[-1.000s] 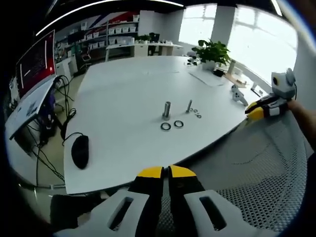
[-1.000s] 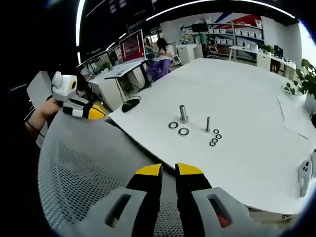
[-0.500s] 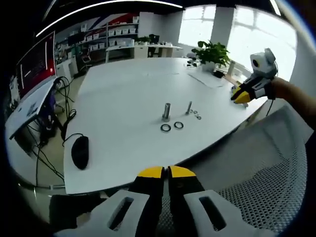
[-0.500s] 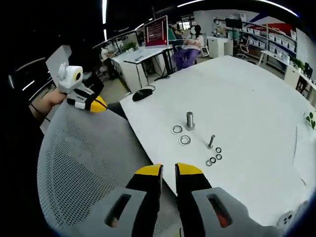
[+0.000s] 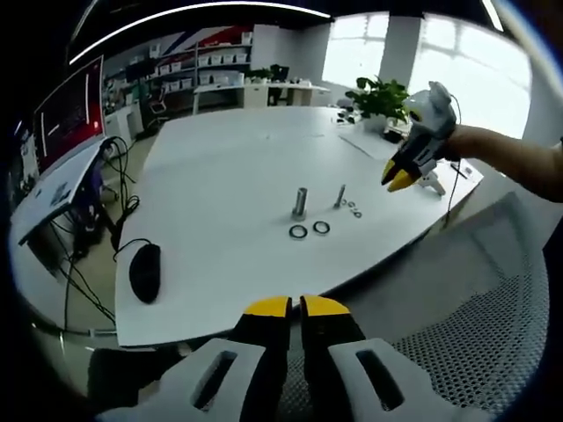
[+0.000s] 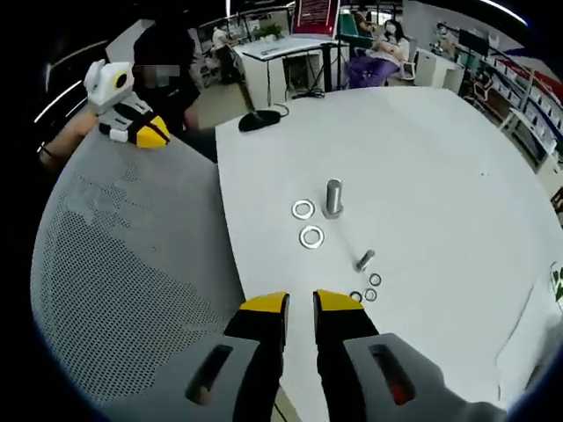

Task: Place the washer onto the threaded stud by aligning its center hole with the stud, sliding it down to the base, and recovering from edge contact or off-axis alignment until the washer reaches the visible bottom stop.

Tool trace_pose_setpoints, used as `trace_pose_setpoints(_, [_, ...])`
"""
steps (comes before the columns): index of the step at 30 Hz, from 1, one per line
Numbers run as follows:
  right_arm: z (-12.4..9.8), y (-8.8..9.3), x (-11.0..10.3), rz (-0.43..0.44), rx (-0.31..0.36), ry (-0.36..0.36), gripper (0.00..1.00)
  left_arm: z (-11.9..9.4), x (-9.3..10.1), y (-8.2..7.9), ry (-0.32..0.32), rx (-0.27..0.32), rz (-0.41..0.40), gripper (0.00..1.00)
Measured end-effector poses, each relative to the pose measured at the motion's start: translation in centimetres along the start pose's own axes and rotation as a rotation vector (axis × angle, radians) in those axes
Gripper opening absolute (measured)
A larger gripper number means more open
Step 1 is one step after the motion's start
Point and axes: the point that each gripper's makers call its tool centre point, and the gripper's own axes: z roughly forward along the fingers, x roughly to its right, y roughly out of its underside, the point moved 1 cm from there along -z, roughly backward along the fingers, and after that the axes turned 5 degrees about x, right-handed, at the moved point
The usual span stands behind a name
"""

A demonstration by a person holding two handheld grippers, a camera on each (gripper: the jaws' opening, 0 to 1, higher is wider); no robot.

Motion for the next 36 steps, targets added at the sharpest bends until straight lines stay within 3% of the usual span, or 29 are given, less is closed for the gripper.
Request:
trace_pose_setpoints(17, [4.2, 3.3, 0.8, -0.075, -0.182, -0.05, 0.17, 0.0, -0.2, -0.2, -0.02, 0.018, 0.0, 0.03])
trace_pose_setpoints(26, [5.9, 3.4, 0.6, -0.143, -0.25, -0.061, 0.18, 0.0, -0.2, -0.2, -0.013, 0.025, -0.009, 0.04])
trace_pose_setpoints(36, [7.7, 1.7, 0.2, -0.193, -0.263, -0.081, 0.21, 0.2, 0.0, -0.3, -0.008, 0.034, -0.016, 0.04])
